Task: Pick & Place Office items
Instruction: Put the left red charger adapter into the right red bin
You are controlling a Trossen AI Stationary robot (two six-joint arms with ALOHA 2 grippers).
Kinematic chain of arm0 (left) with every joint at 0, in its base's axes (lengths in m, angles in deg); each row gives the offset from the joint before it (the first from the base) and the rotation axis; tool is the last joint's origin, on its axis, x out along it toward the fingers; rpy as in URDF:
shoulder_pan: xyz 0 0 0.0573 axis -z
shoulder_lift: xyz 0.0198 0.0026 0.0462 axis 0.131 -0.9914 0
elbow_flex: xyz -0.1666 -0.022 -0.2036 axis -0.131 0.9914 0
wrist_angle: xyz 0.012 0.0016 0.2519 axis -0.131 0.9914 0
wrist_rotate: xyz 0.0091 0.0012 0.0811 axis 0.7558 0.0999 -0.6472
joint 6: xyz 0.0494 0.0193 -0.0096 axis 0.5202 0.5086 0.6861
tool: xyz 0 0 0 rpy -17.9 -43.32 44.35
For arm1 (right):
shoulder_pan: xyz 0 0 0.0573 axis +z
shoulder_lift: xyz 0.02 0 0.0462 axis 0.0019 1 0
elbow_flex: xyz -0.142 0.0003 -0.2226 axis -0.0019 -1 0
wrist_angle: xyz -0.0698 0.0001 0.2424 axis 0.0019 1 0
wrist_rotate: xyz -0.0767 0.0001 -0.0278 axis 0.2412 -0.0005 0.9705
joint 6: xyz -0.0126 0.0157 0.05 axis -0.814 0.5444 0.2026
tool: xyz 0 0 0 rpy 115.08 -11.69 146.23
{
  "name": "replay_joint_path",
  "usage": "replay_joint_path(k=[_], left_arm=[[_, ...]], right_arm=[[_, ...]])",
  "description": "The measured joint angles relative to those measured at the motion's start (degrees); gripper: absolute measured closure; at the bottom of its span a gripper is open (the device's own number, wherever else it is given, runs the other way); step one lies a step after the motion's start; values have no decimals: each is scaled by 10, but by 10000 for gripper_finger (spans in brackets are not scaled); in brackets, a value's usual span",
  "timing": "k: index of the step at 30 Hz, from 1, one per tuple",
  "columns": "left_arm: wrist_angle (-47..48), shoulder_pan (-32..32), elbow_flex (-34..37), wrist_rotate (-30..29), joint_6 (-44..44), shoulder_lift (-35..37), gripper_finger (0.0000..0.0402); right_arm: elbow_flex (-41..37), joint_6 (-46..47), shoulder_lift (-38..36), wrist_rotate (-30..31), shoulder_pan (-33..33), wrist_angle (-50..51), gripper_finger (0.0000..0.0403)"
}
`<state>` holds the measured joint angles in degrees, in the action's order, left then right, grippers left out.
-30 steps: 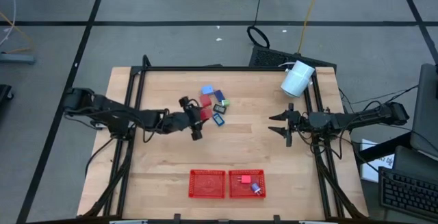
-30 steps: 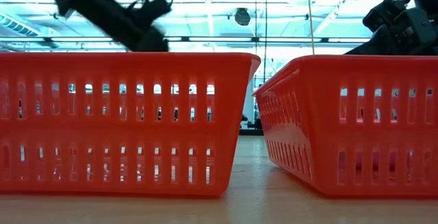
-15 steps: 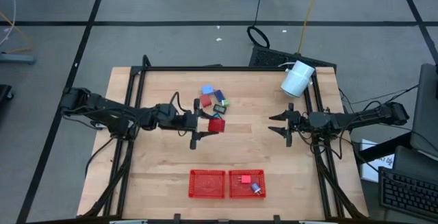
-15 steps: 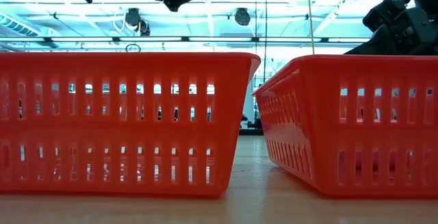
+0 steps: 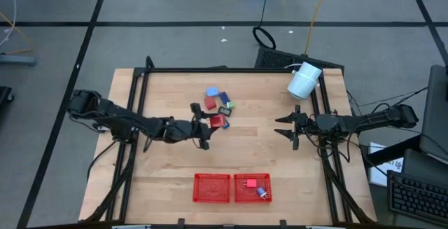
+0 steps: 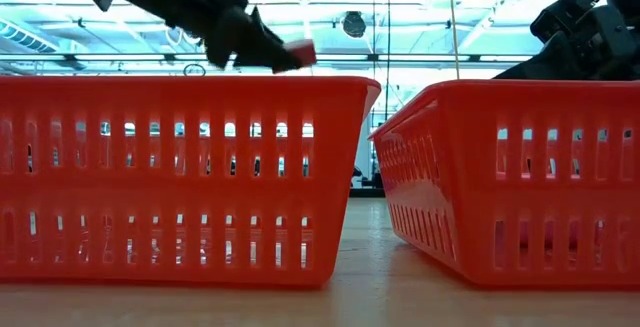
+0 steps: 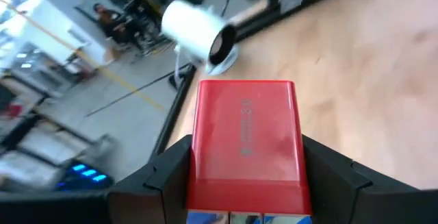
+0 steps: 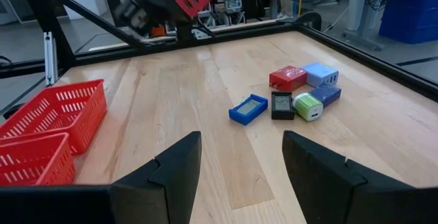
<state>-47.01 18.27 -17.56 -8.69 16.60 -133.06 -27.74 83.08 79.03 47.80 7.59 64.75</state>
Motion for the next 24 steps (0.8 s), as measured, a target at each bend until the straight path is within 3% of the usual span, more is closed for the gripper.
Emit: replay_joint_path(k=[5,9,12,18,24], left_arm=[[-3,11,0,-115,78,-28,188],[-5,16,-4,-170,132,-39,188],[-5,20,-17,-170,134,-44,188],[-6,22,-44,-109,133,-44,188],[0,20,-47,-105,147,-44,189]], right_arm=[[0,0,2,1,0,0,206],[0,2,6,2,0,0,206],[0,10,12,15,0,-5,206],[0,33,41,30,0,-49,206],[0,60,118,32,0,-140,206]])
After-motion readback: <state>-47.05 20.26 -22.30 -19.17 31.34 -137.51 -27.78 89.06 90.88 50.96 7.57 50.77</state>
